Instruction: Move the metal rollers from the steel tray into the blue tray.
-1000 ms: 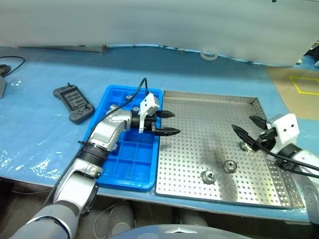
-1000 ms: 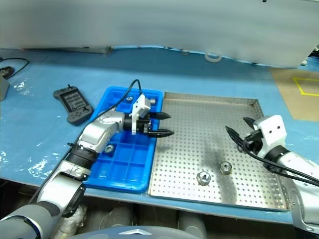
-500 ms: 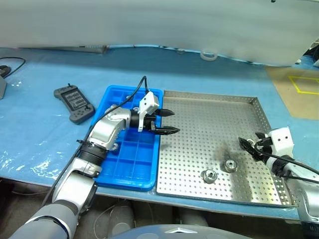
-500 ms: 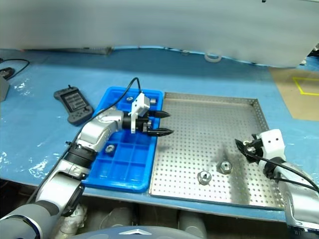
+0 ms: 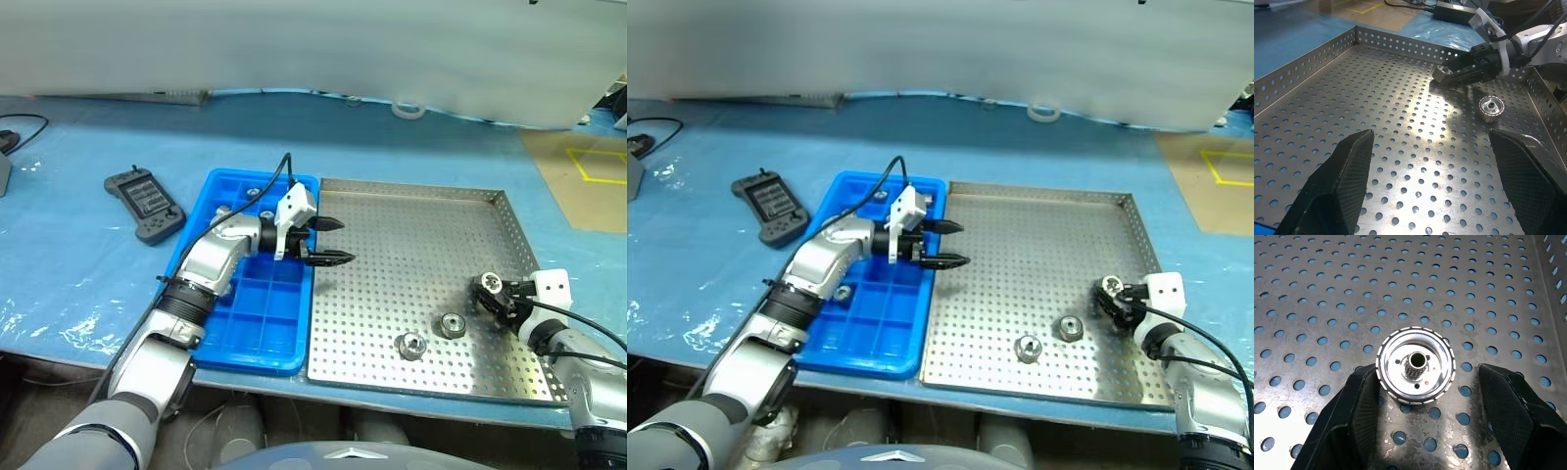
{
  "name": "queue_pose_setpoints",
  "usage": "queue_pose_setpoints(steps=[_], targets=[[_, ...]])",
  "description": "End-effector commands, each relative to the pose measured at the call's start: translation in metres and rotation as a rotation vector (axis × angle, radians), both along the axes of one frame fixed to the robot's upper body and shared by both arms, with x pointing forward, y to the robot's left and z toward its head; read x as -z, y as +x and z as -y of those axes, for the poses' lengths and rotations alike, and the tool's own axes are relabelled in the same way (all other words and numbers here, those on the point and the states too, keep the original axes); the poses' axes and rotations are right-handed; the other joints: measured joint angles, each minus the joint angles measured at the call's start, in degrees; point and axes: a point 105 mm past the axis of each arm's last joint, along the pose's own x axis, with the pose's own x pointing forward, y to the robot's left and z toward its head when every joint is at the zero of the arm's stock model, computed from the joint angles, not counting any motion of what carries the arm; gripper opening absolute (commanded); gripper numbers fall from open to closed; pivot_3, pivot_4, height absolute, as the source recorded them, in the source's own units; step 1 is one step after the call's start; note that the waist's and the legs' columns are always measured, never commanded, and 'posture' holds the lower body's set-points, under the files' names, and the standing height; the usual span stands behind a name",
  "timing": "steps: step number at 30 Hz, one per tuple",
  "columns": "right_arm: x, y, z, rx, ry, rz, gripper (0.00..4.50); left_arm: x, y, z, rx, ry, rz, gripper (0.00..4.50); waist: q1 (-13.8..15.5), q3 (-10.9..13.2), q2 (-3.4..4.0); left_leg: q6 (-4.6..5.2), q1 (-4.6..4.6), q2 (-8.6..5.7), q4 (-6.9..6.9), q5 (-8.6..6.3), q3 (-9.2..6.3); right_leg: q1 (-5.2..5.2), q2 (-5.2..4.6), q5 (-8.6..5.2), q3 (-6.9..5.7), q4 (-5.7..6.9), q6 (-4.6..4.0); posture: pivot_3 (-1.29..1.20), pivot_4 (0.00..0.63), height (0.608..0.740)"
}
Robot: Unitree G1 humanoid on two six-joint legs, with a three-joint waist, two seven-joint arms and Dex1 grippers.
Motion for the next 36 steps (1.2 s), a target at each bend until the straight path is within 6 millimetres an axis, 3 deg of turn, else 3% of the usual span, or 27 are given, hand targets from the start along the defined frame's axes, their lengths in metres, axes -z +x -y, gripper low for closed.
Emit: queue_pose_setpoints(steps=[1, 6, 13, 15, 19, 22, 29, 33, 36], targets=[[-0.004, 0.003, 0.003, 0.011, 0.013, 0.041, 2.92, -0.009, 0.001, -0.001, 0.007, -0.006, 0.035, 3.98, -0.05, 0.00, 0.00, 0.00, 0.01, 0.00, 0.01, 0.00, 0.00, 0.01, 0.00, 0.00, 0.00, 0.00, -0.01, -0.24, 0.150, 0.740], [-0.003, 0.006, 0.000, -0.021, 0.007, 0.049, 1.60, -0.014, -0.005, -0.009, 0.037, -0.008, 0.026, 3.98, -0.27, -0.01, 0.01, 0.00, -0.01, 0.01, 0.03, 0.00, 0.02, -0.01, 0.00, 0.03, 0.01, 0.00, -0.06, -0.23, 0.150, 0.740], [-0.021, 0.019, -0.020, -0.127, 0.012, 0.117, 1.60, -0.017, -0.003, -0.031, 0.020, 0.015, 0.046, 3.98, -0.96, 0.00, 0.02, 0.02, -0.04, 0.01, 0.02, -0.01, 0.03, -0.06, 0.00, 0.04, 0.00, 0.00, -0.06, -0.22, 0.150, 0.740], [-0.038, 0.024, -0.040, -0.220, 0.026, 0.158, 1.60, -0.020, -0.003, -0.038, 0.011, 0.020, 0.063, 3.98, -1.03, 0.01, 0.04, 0.02, -0.06, 0.02, 0.02, -0.01, 0.03, -0.09, 0.00, 0.04, 0.00, 0.00, -0.06, -0.19, 0.150, 0.740], [-0.077, 0.028, -0.102, -0.481, 0.082, 0.226, 1.60, -0.027, 0.001, -0.055, -0.049, 0.042, 0.117, 3.98, -1.21, 0.04, 0.11, 0.01, -0.04, 0.07, -0.01, 0.00, 0.02, -0.11, 0.02, 0.04, -0.01, 0.01, -0.07, -0.14, 0.150, 0.740], [-0.094, 0.032, -0.144, -0.646, 0.118, 0.243, 1.60, -0.032, 0.001, -0.070, -0.095, 0.040, 0.120, 3.98, -0.86, 0.03, 0.08, -0.01, -0.01, 0.15, -0.01, 0.01, -0.02, -0.14, 0.02, 0.06, -0.06, 0.06, -0.10, -0.08, 0.150, 0.740], [-0.099, 0.053, -0.212, -0.930, 0.171, 0.221, 1.60, -0.032, -0.009, -0.109, -0.270, 0.058, 0.127, 3.98, 1.52, 0.02, 0.01, -0.09, -0.14, 0.11, -0.15, 0.04, -0.02, -0.33, 0.00, 0.06, -0.09, 0.05, -0.10, 0.12, 0.150, 0.740], [-0.092, 0.060, -0.224, -0.987, 0.173, 0.189, 1.60, -0.031, -0.017, -0.120, -0.327, 0.059, 0.118, 3.98, 3.90, 0.04, -0.03, -0.31, -0.19, 0.11, -0.29, 0.17, -0.02, -0.38, 0.01, 0.06, -0.20, 0.08, -0.12, 0.19, 0.150, 0.740], [-0.090, 0.058, -0.244, -1.097, 0.189, 0.164, 1.60, -0.025, -0.028, -0.136, -0.414, 0.071, 0.098, 3.98, 5.29, 0.04, -0.07, -0.37, -0.17, 0.09, -0.31, 0.16, -0.01, -0.37, 0.00, 0.04, -0.21, 0.10, -0.16, 0.27, 0.150, 0.740]])
